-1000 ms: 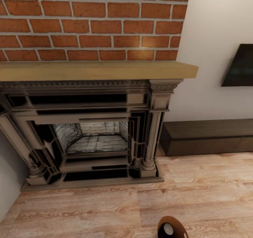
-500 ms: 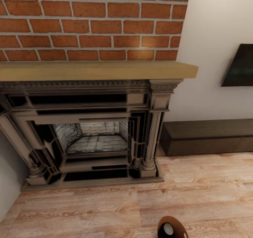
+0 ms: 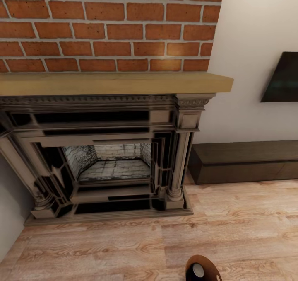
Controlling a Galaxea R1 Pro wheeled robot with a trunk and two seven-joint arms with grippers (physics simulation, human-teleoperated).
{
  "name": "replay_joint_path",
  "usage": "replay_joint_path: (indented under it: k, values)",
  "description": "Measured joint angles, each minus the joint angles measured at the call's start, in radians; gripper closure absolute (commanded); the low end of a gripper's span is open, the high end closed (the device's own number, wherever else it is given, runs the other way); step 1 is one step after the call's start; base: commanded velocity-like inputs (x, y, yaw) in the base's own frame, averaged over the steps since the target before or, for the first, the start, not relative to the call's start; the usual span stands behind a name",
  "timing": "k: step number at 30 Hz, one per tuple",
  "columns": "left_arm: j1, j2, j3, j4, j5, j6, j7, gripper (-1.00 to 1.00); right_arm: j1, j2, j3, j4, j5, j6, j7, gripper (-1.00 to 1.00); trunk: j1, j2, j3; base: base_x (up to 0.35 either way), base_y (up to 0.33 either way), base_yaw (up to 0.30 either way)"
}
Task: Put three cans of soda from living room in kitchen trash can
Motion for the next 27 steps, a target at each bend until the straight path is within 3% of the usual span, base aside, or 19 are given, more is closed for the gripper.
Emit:
replay_joint_path:
  k: [27]
  values:
    - [0.0,0.0,0.0,0.0,0.0,0.0,0.0,-1.0,0.0,0.0,0.0,0.0,0.0,0.0,0.0,-1.0,0.0,0.0,0.0,0.0,0.0,0.0]
